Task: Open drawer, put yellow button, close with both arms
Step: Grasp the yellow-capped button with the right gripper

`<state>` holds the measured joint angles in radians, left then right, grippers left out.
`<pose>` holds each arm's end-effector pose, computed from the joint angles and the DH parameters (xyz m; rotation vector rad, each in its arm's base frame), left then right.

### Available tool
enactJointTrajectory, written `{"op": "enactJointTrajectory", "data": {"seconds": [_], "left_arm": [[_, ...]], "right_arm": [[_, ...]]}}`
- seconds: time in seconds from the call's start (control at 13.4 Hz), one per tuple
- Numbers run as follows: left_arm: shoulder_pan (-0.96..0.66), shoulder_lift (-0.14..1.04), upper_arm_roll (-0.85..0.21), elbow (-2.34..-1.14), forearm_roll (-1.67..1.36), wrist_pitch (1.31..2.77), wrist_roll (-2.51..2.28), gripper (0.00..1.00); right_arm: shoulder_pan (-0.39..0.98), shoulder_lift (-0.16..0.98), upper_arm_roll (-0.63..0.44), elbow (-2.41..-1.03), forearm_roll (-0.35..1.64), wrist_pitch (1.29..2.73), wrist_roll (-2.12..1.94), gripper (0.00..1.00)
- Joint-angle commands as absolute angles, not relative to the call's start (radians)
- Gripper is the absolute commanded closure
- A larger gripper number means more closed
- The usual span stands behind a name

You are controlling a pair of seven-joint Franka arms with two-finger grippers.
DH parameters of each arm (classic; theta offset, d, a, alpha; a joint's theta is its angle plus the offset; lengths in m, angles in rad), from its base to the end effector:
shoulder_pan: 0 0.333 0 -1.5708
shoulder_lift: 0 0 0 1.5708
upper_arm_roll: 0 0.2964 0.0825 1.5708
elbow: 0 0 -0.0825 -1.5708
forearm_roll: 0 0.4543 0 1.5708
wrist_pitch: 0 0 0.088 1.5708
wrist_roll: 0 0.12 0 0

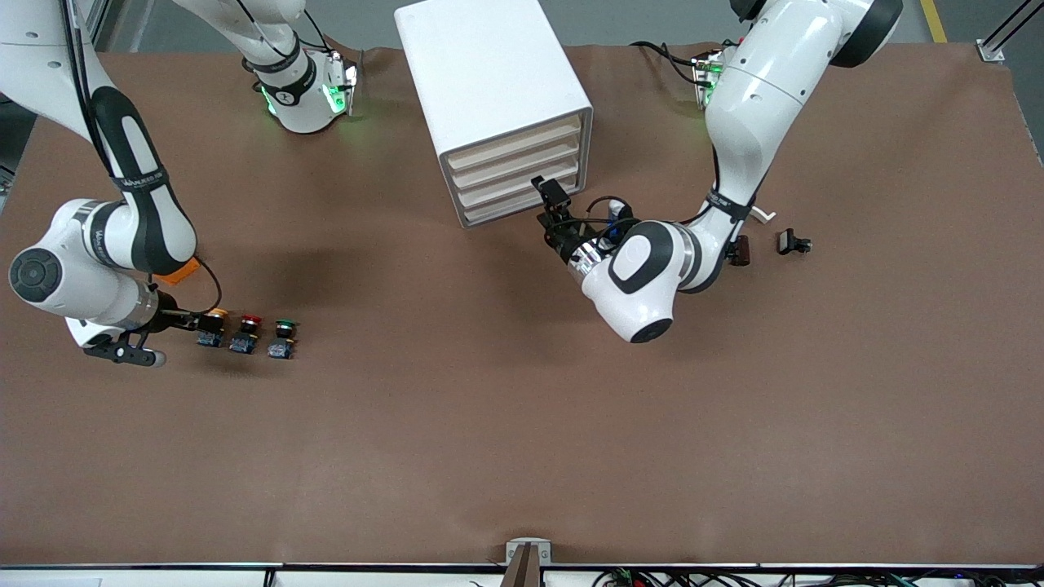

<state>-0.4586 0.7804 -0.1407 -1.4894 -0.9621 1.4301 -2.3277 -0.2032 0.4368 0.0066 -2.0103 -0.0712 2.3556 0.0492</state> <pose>0.5058 -0.4631 0.1686 -1.1016 -1.7988 1.3987 0.6186 -0.1247 0.1429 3.0853 -0.2997 -0.1465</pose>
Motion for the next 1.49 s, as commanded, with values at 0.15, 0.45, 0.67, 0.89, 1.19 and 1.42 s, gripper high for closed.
{"op": "enactJointTrajectory", "data": {"seconds": [0.15, 0.45, 0.67, 0.89, 1.19, 1.42], "left_arm": [[-0.503, 0.816, -0.137, -1.466, -1.035, 1.339, -2.385, 0.14], [-0.545, 0.819, -0.137, -1.470, -1.039, 1.304, -2.410, 0.32], [-0.563, 0.819, -0.137, -1.471, -1.040, 1.289, -2.415, 0.44], [-0.563, 0.821, -0.137, -1.470, -1.042, 1.285, -2.410, 0.68], [-0.561, 0.824, -0.137, -1.468, -1.051, 1.285, -2.411, 0.94], [-0.554, 0.824, -0.135, -1.466, -1.051, 1.285, -2.411, 1.00]], "right_arm": [[-0.218, 0.494, 0.015, -1.988, -0.118, 2.382, 0.072, 0.00], [-0.219, 0.511, 0.014, -1.990, -0.127, 2.387, 0.068, 0.00], [-0.229, 0.518, 0.012, -1.990, -0.132, 2.388, 0.058, 0.00], [-0.230, 0.535, 0.012, -1.990, -0.150, 2.413, 0.057, 0.00], [-0.232, 0.543, 0.012, -1.991, -0.152, 2.418, 0.058, 0.33], [-0.229, 0.545, 0.014, -1.991, -0.152, 2.419, 0.061, 0.45]]}}
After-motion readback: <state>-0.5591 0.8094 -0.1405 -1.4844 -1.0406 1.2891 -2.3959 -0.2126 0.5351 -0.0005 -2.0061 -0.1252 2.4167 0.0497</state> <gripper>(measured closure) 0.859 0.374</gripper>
